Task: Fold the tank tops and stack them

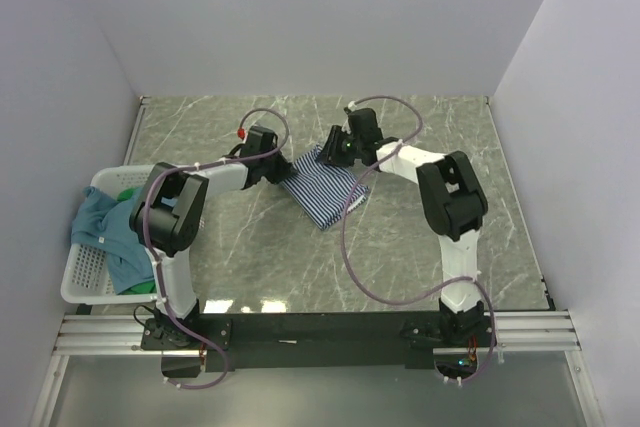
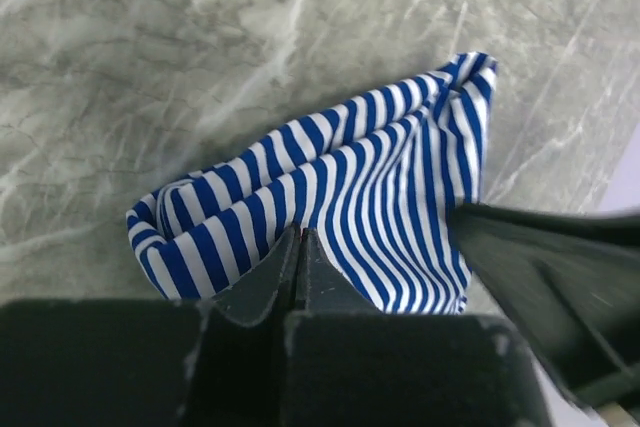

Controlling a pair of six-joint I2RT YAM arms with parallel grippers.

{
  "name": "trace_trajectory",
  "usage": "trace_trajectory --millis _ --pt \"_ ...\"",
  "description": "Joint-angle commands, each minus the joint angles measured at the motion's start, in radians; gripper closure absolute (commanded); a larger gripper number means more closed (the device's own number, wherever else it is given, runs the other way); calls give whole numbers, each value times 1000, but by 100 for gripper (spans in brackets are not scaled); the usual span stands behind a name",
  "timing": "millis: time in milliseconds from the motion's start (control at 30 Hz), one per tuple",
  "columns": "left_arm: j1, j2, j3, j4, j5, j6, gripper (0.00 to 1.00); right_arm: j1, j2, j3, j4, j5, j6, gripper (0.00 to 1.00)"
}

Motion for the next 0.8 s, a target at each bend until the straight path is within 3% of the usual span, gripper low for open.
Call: trace_trajectory --millis 0,200,533,633,767 --pt "1 13 -14 33 -31 -16 100 -30 68 77 32 -64 34 62" --pt "1 9 -77 54 -42 -30 99 -93 141 88 77 -108 169 63" --pt "1 0 -163 120 -24 -45 99 -112 141 85 84 -104 227 63" --pt "1 -7 -175 139 -13 -40 99 -118 103 61 84 -90 215 65" --pt "1 -20 -160 140 4 -10 92 -127 -63 1 34 22 155 62"
